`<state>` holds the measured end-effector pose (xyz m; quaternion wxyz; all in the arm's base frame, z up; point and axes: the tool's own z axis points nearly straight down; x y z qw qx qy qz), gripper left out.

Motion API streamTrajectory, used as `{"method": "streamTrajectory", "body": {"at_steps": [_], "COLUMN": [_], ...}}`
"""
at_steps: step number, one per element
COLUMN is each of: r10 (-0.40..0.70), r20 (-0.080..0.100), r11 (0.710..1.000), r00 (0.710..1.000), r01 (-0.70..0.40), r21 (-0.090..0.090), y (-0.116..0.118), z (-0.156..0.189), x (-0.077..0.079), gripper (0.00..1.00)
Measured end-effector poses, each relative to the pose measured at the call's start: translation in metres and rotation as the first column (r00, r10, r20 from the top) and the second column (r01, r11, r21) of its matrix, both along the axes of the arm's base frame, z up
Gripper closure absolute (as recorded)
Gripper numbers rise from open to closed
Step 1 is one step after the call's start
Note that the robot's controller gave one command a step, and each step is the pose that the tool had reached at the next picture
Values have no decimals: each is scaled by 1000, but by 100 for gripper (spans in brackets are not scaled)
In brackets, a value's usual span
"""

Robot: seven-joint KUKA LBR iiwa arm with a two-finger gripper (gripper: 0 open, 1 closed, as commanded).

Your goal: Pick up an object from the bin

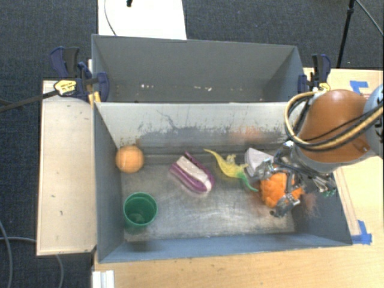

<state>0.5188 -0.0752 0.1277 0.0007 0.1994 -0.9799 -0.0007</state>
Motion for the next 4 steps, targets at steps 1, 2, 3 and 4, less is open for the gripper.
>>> {"method": "streamTrajectory", "body": {"at_steps": [1,2,3,4], "r10": [0,-47,22,95], "r20": [0,6,1,7], "r11": [1000,999,1000,995], "r00": [1000,999,1000,995], "r01": [0,47,-22,-95], "r21": [0,0,2,5], "y": [0,-22,-44,-69], "z": [0,-32,-51,-55], "x": [0,9,5,-14], "gripper": [0,0,0,0]}}
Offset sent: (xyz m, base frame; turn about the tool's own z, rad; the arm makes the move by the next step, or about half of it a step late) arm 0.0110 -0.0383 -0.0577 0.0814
